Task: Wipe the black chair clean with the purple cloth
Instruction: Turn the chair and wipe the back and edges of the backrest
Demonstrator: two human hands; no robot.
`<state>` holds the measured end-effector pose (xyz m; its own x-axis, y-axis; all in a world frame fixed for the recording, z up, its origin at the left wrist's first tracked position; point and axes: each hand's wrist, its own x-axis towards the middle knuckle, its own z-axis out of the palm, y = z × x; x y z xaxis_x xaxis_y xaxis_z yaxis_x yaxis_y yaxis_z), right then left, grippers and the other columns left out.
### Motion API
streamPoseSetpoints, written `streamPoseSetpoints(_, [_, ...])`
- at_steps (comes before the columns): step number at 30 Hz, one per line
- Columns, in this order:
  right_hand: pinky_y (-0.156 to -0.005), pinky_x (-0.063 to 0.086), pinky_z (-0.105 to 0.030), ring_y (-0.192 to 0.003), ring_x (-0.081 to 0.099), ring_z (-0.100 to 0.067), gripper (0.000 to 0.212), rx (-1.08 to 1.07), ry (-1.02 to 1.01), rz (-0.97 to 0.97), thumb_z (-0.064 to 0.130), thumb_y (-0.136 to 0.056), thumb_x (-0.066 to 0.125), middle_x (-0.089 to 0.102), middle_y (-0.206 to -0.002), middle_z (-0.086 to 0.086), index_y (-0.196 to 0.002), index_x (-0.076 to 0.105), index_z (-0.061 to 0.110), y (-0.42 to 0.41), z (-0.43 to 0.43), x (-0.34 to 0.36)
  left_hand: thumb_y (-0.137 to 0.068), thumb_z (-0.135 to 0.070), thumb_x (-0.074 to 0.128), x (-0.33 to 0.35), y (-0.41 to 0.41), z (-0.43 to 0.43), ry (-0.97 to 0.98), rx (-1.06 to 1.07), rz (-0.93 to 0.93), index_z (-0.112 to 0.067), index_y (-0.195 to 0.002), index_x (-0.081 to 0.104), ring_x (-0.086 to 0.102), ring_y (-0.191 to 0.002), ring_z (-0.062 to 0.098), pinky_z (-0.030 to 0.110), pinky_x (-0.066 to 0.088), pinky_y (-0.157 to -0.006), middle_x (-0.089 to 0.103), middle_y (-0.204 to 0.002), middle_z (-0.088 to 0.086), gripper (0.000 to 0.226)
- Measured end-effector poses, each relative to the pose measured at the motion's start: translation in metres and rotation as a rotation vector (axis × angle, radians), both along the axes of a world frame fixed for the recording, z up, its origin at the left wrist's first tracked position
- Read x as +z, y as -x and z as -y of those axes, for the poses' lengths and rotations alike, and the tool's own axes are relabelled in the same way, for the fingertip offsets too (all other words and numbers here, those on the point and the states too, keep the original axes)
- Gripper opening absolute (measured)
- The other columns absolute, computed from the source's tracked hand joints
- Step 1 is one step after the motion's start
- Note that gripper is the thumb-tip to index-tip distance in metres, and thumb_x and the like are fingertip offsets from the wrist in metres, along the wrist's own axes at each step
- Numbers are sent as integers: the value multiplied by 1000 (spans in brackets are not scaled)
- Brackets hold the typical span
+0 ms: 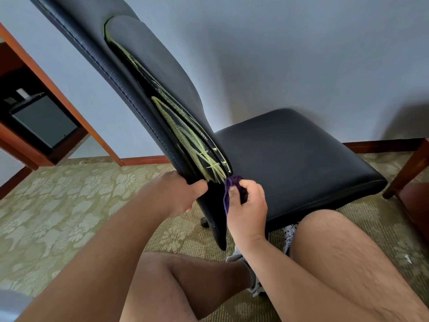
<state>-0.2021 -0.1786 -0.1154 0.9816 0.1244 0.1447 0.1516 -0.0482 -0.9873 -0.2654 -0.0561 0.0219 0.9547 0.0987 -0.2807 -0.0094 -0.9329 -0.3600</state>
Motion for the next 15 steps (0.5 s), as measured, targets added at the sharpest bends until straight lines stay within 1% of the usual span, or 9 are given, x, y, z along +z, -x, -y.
streamPoseSetpoints(3, [-74, 36, 1, -95, 52, 10, 19, 13, -17, 94, 20, -96, 60, 51, -101, 22, -102, 54, 37, -5, 2, 11, -97, -15, 48, 0, -1, -1, -10, -13, -2, -18, -121, 36, 59, -96, 24, 39, 52, -86, 61, -97, 4, 27])
streamPoseSetpoints(6, [-75, 36, 0, -97, 51, 11, 24, 45, 30, 103, 20, -96, 58, 50, -102, 21, -103, 51, 42, -5, 3, 7, -97, -14, 47, -1, -1, -2, -21, -32, -8, -17, -122, 37, 60, -96, 23, 39, 52, -85, 62, -96, 4, 27])
streamPoseSetpoints(9, [-74, 36, 1, -96, 49, 13, 15, 54, 52, 48, 19, -98, 57, 52, -103, 14, -103, 54, 33, -1, 0, -6, -98, -13, 47, -2, -1, -3, -28, -33, -17, -16, -122, 36, 61, -97, 23, 39, 52, -84, 63, -97, 4, 27])
streamPoseSetpoints(11, [-73, 36, 0, -97, 50, 10, 10, 60, 49, 4, 20, -98, 56, 54, -104, 12, -107, 58, 25, 0, -2, -12, -98, -14, 47, -2, -1, -4, -19, -21, -21, -16, -122, 36, 61, -97, 23, 40, 53, -84, 62, -97, 4, 26])
streamPoseSetpoints(13, [-74, 38, -1, -99, 52, 6, 14, 53, 17, -15, 19, -98, 57, 54, -104, 14, -110, 60, 24, 0, -3, -14, -98, -15, 47, -3, -1, -5, 0, -11, -11, -17, -120, 36, 62, -95, 23, 40, 53, -83, 61, -96, 5, 25])
streamPoseSetpoints(15, [-75, 40, -3, -98, 54, 4, 16, 41, -22, -21, 17, -97, 58, 54, -103, 16, -109, 61, 27, 0, -3, -11, -98, -16, 46, -4, -1, -5, 6, -11, -7, -17, -118, 35, 62, -94, 22, 40, 53, -83, 60, -95, 5, 23])
